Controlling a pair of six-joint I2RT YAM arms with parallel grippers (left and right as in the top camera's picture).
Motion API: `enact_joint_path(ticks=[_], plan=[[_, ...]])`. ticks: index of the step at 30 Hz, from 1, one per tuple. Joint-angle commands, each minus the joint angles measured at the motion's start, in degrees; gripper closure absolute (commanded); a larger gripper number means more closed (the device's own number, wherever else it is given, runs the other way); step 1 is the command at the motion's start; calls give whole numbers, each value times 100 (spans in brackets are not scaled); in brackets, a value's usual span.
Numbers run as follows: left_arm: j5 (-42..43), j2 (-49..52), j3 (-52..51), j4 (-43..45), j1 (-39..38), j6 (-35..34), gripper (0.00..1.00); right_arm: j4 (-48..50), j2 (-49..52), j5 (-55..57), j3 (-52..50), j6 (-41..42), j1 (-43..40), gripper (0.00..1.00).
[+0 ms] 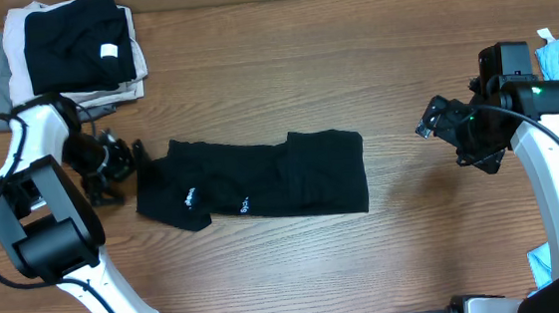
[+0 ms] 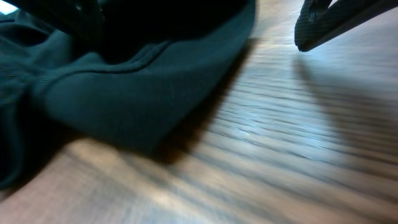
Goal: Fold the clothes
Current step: 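Release the right gripper and move it back to the right side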
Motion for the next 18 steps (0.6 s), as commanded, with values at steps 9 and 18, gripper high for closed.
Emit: enact_joint_path(ticks=[9, 18], plan=[[1641, 52, -1215, 887, -208, 334, 0, 111, -26, -39, 33, -66, -7, 0], [1821, 52, -1235, 1322, -654, 409, 0, 103, -26, -39, 33, -66, -7, 0]])
